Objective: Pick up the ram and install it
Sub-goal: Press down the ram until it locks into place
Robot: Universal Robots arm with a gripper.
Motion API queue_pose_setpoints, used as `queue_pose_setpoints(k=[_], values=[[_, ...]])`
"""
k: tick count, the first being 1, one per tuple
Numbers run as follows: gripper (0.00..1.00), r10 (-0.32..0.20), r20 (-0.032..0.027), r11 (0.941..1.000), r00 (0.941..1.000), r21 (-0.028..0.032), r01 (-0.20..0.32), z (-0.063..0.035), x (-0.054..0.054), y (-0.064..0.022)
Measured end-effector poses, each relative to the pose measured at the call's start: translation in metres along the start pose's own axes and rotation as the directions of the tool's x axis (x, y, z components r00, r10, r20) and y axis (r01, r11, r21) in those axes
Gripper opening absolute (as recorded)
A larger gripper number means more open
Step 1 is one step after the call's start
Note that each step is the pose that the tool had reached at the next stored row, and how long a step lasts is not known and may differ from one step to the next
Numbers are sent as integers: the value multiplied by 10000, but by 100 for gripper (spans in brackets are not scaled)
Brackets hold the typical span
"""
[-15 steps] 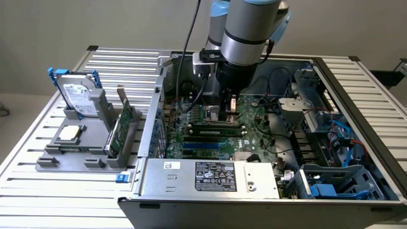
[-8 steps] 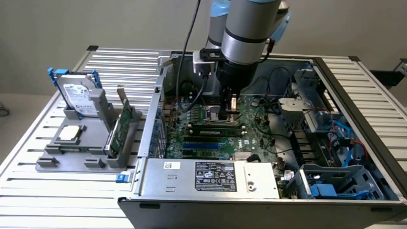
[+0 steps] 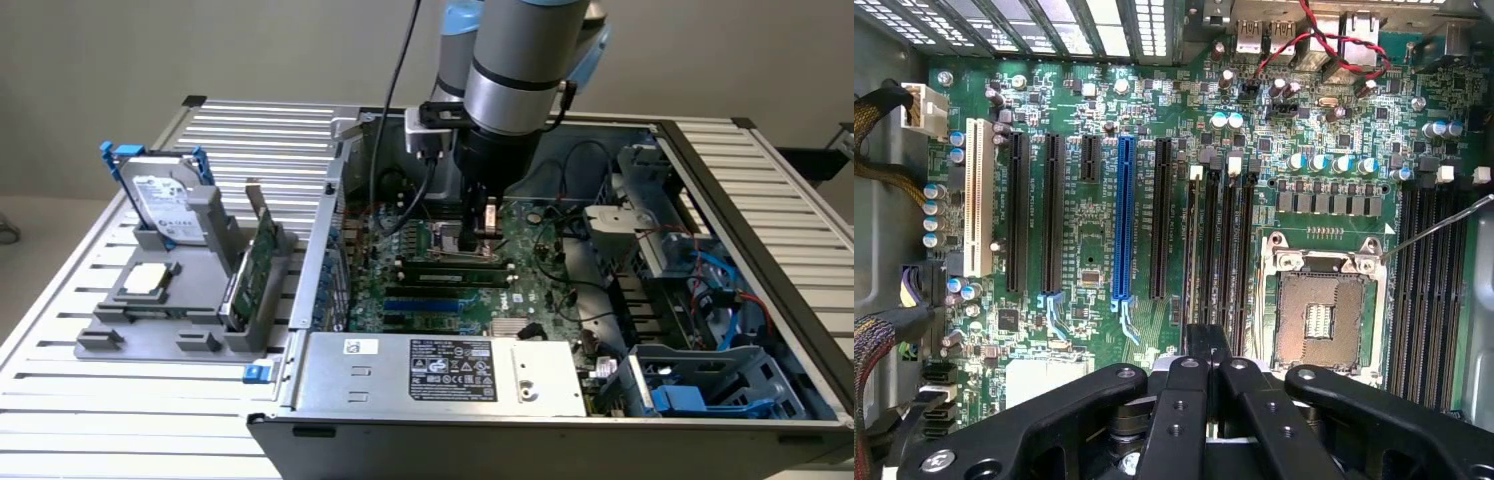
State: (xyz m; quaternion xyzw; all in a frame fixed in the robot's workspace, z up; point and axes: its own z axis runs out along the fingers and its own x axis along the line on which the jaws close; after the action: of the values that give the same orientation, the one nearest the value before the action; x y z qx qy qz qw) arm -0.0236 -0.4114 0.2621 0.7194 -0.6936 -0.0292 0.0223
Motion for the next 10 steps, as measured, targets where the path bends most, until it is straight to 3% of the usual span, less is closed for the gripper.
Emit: queue_pose_setpoints(k=[7,10], values=[[11,48,0,10000,10000,-11,-48,-1,4,-3],[11,576,44,9983,9983,-4,-576,8,4,-4]])
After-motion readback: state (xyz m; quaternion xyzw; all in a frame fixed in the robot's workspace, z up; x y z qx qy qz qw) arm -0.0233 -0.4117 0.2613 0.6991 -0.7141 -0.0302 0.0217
